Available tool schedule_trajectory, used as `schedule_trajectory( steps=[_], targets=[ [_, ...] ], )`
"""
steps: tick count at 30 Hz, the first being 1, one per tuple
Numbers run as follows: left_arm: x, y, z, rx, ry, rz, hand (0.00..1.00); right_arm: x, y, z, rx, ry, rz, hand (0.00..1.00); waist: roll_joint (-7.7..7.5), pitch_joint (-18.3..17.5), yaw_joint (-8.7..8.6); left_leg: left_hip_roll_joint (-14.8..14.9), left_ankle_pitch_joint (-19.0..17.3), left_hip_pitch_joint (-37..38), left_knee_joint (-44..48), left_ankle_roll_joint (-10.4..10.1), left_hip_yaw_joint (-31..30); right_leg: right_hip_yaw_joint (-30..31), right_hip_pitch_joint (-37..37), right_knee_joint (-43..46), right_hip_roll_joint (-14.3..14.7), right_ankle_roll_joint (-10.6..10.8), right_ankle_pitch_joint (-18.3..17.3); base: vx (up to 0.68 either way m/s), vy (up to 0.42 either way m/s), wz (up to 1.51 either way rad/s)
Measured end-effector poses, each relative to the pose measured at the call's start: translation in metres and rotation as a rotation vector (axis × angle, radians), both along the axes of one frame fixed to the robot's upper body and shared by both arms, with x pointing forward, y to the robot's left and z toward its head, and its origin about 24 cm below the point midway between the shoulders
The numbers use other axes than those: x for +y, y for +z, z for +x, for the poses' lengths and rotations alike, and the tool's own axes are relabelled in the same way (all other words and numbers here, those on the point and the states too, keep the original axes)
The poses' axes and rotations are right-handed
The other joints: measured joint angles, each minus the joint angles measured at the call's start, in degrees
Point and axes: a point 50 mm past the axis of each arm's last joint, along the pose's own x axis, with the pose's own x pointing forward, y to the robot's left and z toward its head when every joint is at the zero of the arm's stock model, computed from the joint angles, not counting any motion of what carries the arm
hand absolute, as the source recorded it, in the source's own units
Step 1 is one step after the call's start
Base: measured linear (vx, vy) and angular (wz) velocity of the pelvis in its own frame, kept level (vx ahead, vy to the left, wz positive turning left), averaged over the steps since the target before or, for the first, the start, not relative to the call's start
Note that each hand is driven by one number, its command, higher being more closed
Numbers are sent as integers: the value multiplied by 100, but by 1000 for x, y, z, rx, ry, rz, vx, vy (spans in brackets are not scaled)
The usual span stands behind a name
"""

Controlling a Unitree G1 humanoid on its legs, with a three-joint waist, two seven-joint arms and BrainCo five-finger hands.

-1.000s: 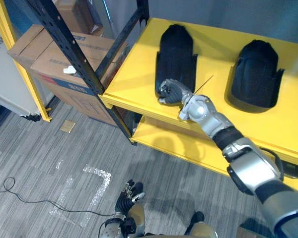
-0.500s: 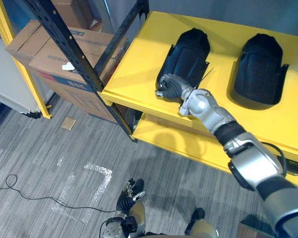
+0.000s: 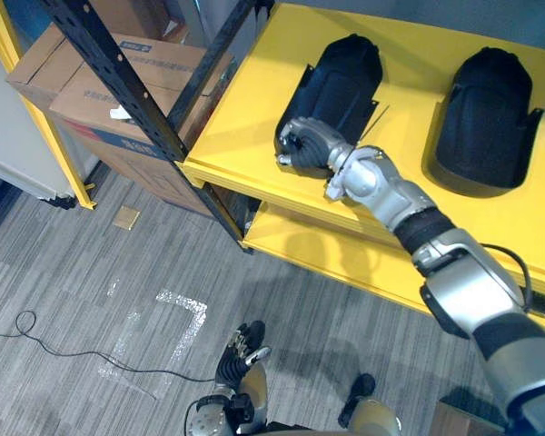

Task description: Walk over and take plastic housings, then place them on the shelf

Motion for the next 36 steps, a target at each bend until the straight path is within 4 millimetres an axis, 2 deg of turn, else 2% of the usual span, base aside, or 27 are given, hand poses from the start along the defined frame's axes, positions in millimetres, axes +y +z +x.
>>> schedule_trajectory(
  steps=[6,12,15,17,19,20,22,24,27,30,36],
  targets=[
    [-1,0,0,0,-6,-1,0,18,19,-17,-280,102,-10,0,13,-4,-8,31,13,6,0,-22,18,15,-2,-41,35,-6,3,0,-1,-1],
    [-2,0,0,-2,-17,-5,0,23,36,-26,-378,122,38,0,18,-6,-29,39,14,13,-2,-24,179,147,-82,-88,41,-10,56,-5,-3,-12],
    [-2,-2,-1,6,-23,-5,0,27,50,-42,-381,194,132,0,20,-8,-133,32,29,39,-1,-49,239,209,-70,-150,46,-14,110,15,-4,-11],
    [-3,-4,-2,14,-27,-2,0,33,49,-56,-231,304,203,0,50,-27,-183,42,36,63,2,-59,329,290,-78,-186,61,-23,138,6,-8,-15],
    [-2,-6,-2,24,-28,2,0,38,39,-61,-49,374,233,0,64,-36,-276,49,36,76,1,-59,334,298,-71,-181,67,-24,139,-2,-10,-5],
    [-2,-7,-3,27,-29,3,0,40,28,-64,104,418,255,0,64,-36,-300,60,36,98,-1,-59,346,318,-70,-178,77,-31,143,-9,-9,-8],
    [-1,-7,-3,27,-24,5,0,40,11,-65,303,452,282,0,64,-36,-317,66,36,145,-14,-59,353,321,-35,-178,85,-40,150,-4,-5,-3],
    [1,-8,-4,34,-19,8,0,48,-24,-68,663,498,282,0,63,-38,-415,63,35,255,-64,-59,376,323,42,-182,80,-39,151,0,0,0],
    [1,-10,-4,35,-18,13,0,54,-57,-74,949,525,285,0,60,-41,-423,73,34,248,-96,-59,481,370,-12,-198,82,-28,161,-46,11,-9],
    [3,-11,-4,31,-15,19,0,57,-71,-79,1051,550,264,0,34,-54,-423,73,32,238,-98,-58,499,381,-22,-216,85,-9,196,-40,8,-1],
    [7,-16,-6,40,-6,42,0,64,-87,-86,1099,571,267,0,-112,-214,-424,60,31,203,-98,-56,543,426,-71,-236,79,3,215,-6,2,-2]
  ],
)
